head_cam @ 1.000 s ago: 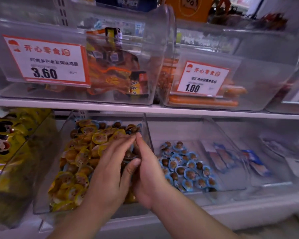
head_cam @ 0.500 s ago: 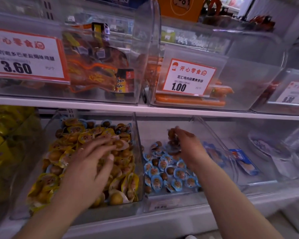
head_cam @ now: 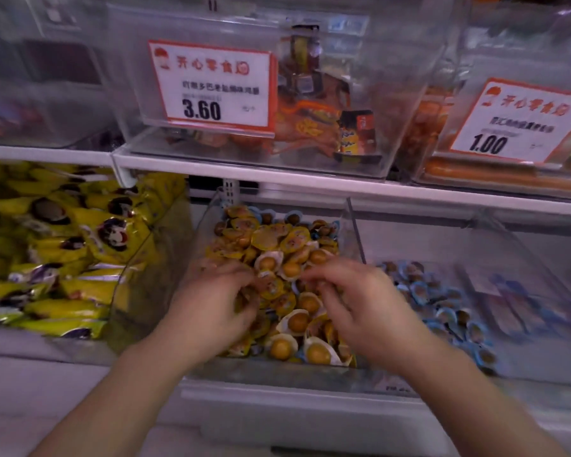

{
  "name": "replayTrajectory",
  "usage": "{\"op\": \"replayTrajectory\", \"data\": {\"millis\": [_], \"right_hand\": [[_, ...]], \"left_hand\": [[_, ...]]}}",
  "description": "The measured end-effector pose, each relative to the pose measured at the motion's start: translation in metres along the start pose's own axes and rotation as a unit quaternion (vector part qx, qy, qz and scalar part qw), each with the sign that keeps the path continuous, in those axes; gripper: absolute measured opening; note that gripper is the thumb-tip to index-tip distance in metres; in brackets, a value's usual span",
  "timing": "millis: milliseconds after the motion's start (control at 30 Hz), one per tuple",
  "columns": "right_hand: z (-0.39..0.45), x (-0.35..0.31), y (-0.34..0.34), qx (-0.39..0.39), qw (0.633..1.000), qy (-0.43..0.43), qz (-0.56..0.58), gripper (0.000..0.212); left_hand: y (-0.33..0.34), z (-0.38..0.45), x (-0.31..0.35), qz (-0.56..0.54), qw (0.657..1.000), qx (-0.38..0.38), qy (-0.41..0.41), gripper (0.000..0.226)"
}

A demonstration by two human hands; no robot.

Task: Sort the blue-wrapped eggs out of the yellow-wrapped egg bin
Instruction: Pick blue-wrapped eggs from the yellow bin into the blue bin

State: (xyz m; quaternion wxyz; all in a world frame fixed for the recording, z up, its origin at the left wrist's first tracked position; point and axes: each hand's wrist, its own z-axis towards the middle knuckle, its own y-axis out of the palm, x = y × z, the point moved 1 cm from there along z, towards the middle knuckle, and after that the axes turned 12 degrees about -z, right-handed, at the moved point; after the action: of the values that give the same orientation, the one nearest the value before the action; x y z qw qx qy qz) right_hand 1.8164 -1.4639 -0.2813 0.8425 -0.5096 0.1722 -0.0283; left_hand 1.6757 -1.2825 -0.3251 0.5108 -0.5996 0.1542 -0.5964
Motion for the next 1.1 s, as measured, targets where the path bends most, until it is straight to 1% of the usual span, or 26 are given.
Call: {"op": "replayTrajectory", "data": {"millis": [33, 67, 100, 133, 200, 267, 400, 467, 567, 667, 767, 867, 967, 1033, 1100], "right_hand": [[0.001, -0.008, 0.011, -0.074, 0.996, -0.03, -0.037, 0.027], [0.002, -0.013, 0.02, -0.133, 0.988, -0.047, -0.07, 0.027], [0.002, -0.015, 0.028, -0.169, 0.979, -0.057, -0.099, 0.028], [0.003, -0.016, 0.034, -0.19, 0.972, -0.061, -0.122, 0.029], [0.004, -0.014, 0.039, -0.209, 0.967, -0.048, -0.137, 0.033], [0.007, -0.011, 0.042, -0.211, 0.965, -0.032, -0.152, 0.037], [0.007, -0.019, 0.052, -0.199, 0.951, -0.01, -0.237, 0.041], [0.008, -0.02, 0.051, -0.175, 0.945, 0.003, -0.278, 0.041], [0.013, -0.01, 0.045, -0.15, 0.942, 0.052, -0.296, 0.043], [0.012, -0.01, 0.045, -0.143, 0.946, 0.066, -0.282, 0.039], [0.01, -0.011, 0.048, -0.147, 0.948, 0.054, -0.277, 0.035], [0.012, -0.011, 0.046, -0.146, 0.959, 0.055, -0.235, 0.043], [0.017, -0.015, 0.039, -0.119, 0.979, 0.066, -0.151, 0.05], [0.017, -0.017, 0.03, -0.106, 0.986, 0.049, -0.123, 0.05], [0.012, -0.016, 0.023, -0.124, 0.985, 0.014, -0.121, 0.046]], "left_hand": [[0.004, -0.001, 0.0, 0.036, 0.999, -0.033, 0.004, 0.03], [0.007, -0.002, 0.0, 0.061, 0.997, -0.056, 0.008, 0.034], [0.009, -0.003, 0.0, 0.077, 0.995, -0.069, 0.012, 0.037], [0.01, -0.003, 0.0, 0.089, 0.993, -0.076, 0.015, 0.04], [0.012, -0.004, -0.001, 0.123, 0.989, -0.082, 0.021, 0.047], [0.013, -0.003, -0.001, 0.148, 0.986, -0.077, 0.021, 0.05], [0.015, 0.002, 0.0, 0.189, 0.98, -0.06, 0.019, 0.054], [0.015, 0.006, -0.002, 0.198, 0.979, -0.055, 0.015, 0.052], [0.014, 0.009, -0.002, 0.203, 0.976, -0.072, -0.006, 0.045], [0.014, 0.009, -0.001, 0.205, 0.974, -0.093, -0.013, 0.04], [0.014, 0.004, -0.001, 0.186, 0.978, -0.095, -0.005, 0.052], [0.019, 0.003, -0.002, 0.18, 0.98, -0.086, 0.019, 0.056], [0.03, 0.009, 0.005, 0.175, 0.979, -0.109, -0.001, 0.064], [0.039, 0.014, 0.013, 0.19, 0.977, -0.098, -0.017, 0.059], [0.046, 0.017, 0.018, 0.195, 0.977, -0.079, -0.023, 0.051]]}}
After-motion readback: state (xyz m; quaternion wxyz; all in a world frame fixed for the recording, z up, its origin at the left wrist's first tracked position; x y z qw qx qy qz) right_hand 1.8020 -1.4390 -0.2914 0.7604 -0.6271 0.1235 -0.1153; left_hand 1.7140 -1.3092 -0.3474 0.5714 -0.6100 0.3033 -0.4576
